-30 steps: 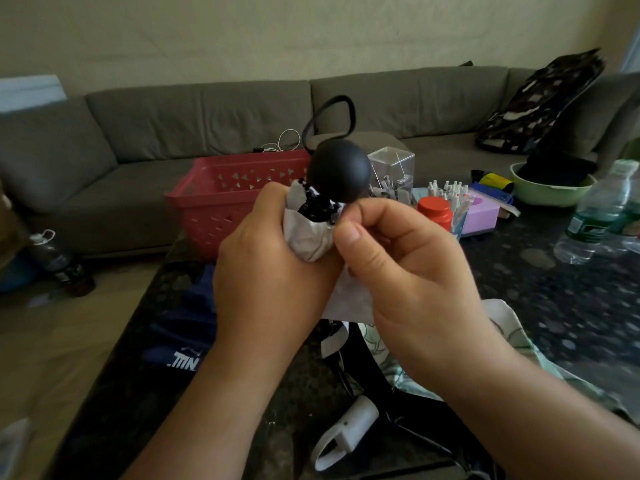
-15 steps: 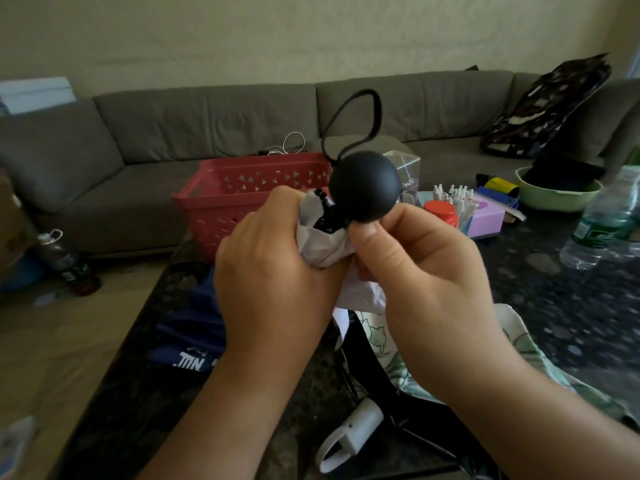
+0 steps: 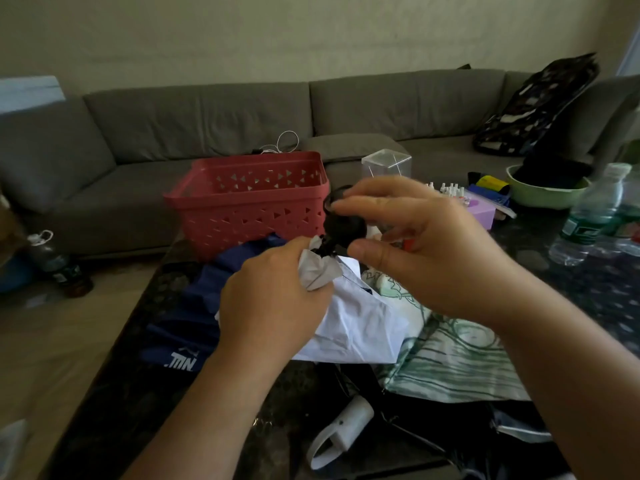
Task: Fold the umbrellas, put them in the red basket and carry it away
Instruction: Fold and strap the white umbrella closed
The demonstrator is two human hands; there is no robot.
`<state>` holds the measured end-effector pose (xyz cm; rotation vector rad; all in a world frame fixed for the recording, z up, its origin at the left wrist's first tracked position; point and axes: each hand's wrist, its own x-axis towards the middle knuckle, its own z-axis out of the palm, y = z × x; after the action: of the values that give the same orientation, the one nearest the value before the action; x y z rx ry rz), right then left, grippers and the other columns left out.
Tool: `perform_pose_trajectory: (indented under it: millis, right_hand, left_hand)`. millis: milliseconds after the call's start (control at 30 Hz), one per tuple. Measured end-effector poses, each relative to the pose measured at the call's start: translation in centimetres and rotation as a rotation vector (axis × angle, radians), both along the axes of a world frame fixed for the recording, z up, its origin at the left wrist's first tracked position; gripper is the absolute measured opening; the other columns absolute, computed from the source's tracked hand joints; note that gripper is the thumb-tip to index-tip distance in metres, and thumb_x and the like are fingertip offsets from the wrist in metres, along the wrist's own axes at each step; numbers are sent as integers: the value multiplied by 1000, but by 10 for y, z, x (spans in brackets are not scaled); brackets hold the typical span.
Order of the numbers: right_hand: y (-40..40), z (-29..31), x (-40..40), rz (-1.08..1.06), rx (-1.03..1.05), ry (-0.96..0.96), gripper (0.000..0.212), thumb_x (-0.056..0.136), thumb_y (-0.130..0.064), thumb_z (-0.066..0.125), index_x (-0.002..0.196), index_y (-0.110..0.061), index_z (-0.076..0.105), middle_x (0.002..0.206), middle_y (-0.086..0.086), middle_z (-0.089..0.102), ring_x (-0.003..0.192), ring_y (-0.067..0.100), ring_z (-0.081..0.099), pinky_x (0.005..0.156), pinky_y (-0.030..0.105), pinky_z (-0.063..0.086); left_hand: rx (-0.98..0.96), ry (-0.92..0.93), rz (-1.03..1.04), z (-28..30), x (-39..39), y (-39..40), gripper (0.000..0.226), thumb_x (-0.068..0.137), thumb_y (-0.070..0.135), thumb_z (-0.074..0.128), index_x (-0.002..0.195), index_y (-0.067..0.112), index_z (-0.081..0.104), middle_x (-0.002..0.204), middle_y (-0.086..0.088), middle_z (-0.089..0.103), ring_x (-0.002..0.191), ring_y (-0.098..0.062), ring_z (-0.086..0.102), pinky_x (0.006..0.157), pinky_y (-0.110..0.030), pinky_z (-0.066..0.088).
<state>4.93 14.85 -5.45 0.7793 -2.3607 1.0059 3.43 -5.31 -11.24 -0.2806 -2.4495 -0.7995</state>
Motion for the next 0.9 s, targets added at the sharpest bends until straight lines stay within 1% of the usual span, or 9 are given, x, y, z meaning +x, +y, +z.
perform_pose_trajectory:
  millis: [100,167,300,433,533,633,767,833,900]
  right_hand:
    - [-1,-6,-3,-5,27,-26,48,88,-14,82,131,-31,71,131,-16,64,111,-5,62,89,6,46]
    - [-1,-9,-5,-36,-25,-40,50,83,-13,86,127,-33,73,120,-20,66,103,-5,64,88,9,50]
    - [-4,-17,-7,-84,-54,-68,53,77,-19,91,124,-37,74,98,-24,65,95,-1,67,89,18,55]
    - [-7,-20,-7,-94,-33,-51,54,78,-22,90,127,-36,73,99,-25,65,96,0,66,90,20,54]
    - [-14,-24,-5,-50,4,-24,54,79,-15,89,128,-32,73,109,-14,70,99,2,68,93,22,55]
    - [-17,-28,-4,-5,-47,-25,54,78,-12,89,127,-30,74,112,-11,72,102,2,70,95,22,56]
    - [-17,-28,-3,-12,-80,0,53,76,-16,91,125,-28,75,107,-13,72,97,0,70,92,18,56]
    - [-19,-29,-3,-21,-99,30,53,74,-15,92,124,-26,76,107,-13,73,98,-2,69,90,12,54]
    - [-19,-31,-3,-27,-102,55,53,73,-12,93,122,-23,77,108,-13,73,99,-3,69,90,10,52]
  left_hand:
    - [-9,31,-9,-2,2,2,26,91,35,72,72,27,56,69,6,64,70,-28,65,65,-47,58]
    - [-35,60,-20,-1,2,2,22,90,35,72,73,29,58,74,6,67,72,-30,67,65,-47,58]
    - [-128,74,-39,-2,-1,0,47,87,34,71,60,40,32,62,12,43,63,-28,61,56,-38,49]
    - [-111,86,-58,-7,-2,-1,51,90,32,72,60,37,31,58,13,39,55,-22,53,51,-31,37]
    - [-80,129,-91,-7,-1,1,32,87,40,54,62,35,35,57,14,37,51,-18,49,47,-32,41]
    - [-85,159,-107,-6,-2,1,28,79,43,42,59,39,24,54,16,30,48,-18,46,44,-35,43]
    - [-96,216,-88,-5,-4,-2,44,82,33,60,59,37,23,53,14,28,44,-14,40,41,-34,42]
    - [-91,206,-57,-5,-6,-4,47,80,20,77,58,29,36,53,12,35,45,-14,44,41,-35,44]
    - [-102,185,-42,-5,-6,-4,38,77,15,80,60,21,48,55,9,43,47,-14,48,43,-35,45]
